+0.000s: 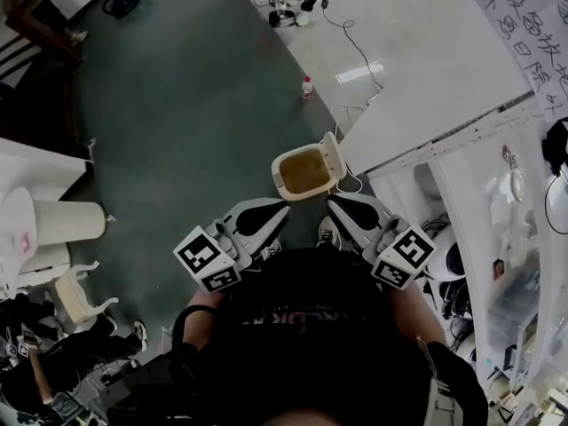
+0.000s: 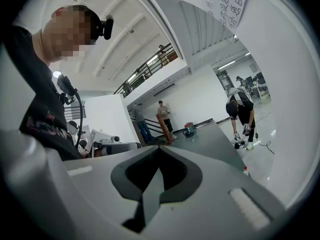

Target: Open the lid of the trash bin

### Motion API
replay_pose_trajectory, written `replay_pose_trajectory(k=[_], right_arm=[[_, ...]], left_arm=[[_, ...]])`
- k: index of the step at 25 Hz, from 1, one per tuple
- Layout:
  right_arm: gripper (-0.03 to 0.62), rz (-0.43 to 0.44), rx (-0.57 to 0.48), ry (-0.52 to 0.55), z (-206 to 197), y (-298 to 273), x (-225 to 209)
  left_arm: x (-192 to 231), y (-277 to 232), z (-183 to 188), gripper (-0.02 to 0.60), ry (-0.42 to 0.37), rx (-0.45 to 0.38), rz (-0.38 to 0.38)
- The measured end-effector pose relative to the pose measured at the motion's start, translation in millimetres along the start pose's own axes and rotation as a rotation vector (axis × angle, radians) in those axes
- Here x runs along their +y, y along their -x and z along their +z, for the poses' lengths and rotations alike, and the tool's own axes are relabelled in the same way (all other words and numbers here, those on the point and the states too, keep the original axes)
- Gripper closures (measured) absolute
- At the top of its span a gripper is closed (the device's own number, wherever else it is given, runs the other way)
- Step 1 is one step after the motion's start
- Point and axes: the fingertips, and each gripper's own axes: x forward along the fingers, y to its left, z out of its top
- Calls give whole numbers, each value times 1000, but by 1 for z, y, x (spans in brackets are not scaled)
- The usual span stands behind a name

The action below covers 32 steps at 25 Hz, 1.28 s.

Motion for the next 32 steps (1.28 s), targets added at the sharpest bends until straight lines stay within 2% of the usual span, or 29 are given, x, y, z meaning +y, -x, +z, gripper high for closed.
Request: replay_pose_trajectory(k=[11, 32], right_arm=[[586, -2, -4, -13, -1, -2, -5], [586, -3, -6, -13, -4, 4, -3]], left_arm=[[10, 1, -1, 581, 23, 3, 37], [0, -1, -4, 581, -10, 11, 34]])
